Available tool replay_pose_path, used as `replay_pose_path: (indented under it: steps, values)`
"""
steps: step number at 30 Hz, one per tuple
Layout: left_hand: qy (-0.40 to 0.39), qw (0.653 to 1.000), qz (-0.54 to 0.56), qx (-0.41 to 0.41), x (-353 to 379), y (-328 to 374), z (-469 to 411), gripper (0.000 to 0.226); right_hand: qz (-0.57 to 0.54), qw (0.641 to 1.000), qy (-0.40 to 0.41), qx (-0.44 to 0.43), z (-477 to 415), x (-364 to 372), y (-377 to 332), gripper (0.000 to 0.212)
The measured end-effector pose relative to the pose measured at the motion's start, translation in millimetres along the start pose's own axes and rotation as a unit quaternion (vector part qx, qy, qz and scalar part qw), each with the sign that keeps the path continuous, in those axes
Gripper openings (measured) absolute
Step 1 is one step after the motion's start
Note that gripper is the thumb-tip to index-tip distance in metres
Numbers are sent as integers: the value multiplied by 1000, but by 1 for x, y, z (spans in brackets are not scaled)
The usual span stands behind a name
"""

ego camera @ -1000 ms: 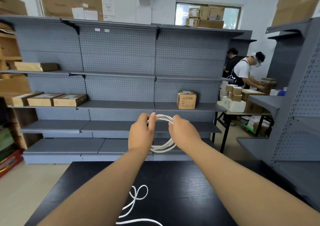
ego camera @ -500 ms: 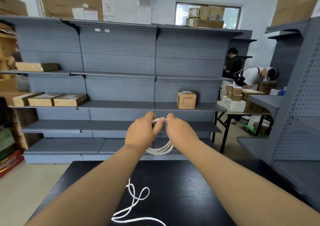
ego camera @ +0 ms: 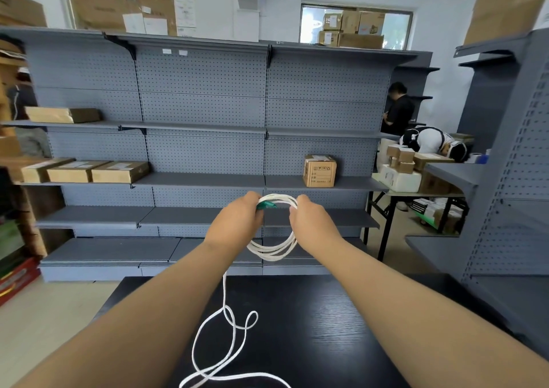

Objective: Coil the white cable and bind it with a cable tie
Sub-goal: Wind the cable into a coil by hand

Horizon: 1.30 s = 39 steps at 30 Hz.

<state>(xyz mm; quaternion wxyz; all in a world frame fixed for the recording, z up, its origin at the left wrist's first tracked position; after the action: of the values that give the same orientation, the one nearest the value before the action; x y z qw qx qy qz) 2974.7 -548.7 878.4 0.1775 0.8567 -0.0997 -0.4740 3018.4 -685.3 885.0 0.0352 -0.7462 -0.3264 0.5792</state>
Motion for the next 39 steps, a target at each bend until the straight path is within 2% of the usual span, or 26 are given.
replay_pose_path:
  steps: [2,5,8,11,15,18,22,26,30,32,35,39]
  values:
    - [-6,998,-70,7,0,2,-4,15,42,999,8,-21,2,-1,-1,21]
    - [-33,981,-183,52,5,2,-8,8,89,990,19,-105,4,-2,-3,27]
    - [-49,965,-247,74,9,2,-8,1,133,977,-7,-164,3,1,-5,29]
    - [-59,950,-288,100,12,5,-6,7,164,966,-26,-197,1,5,-5,24]
    - [-55,953,-280,104,16,-1,-5,9,200,958,-14,-204,-3,13,-3,14]
    - [-39,973,-214,69,18,-8,-5,4,194,965,-2,-179,-2,17,-3,13]
    - [2,998,-64,-13,21,-18,0,7,136,986,4,-99,-1,22,-4,18]
    - [20,997,34,-63,26,-25,8,14,38,999,12,4,1,28,-5,24]
    - [10,997,28,-73,26,-28,10,21,18,999,21,28,5,36,-9,24]
    - [-9,998,4,-64,25,-32,9,19,42,999,31,-13,6,39,-12,22]
    - [-42,996,-83,-2,23,-40,10,14,113,989,5,-100,7,44,-20,25]
    - [-46,982,-171,64,16,-53,16,9,189,970,-29,-147,10,52,-36,18]
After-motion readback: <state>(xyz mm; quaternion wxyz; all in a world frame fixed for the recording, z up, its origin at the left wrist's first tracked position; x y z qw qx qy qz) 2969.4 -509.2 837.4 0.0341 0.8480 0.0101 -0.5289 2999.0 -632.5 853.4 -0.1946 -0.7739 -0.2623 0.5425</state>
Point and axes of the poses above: each hand's wrist, its own z-axis away from the middle knuckle, its own x-axis out of the palm, y = z × x, the point moved 1 cm from there along -z, towards the middle knuckle
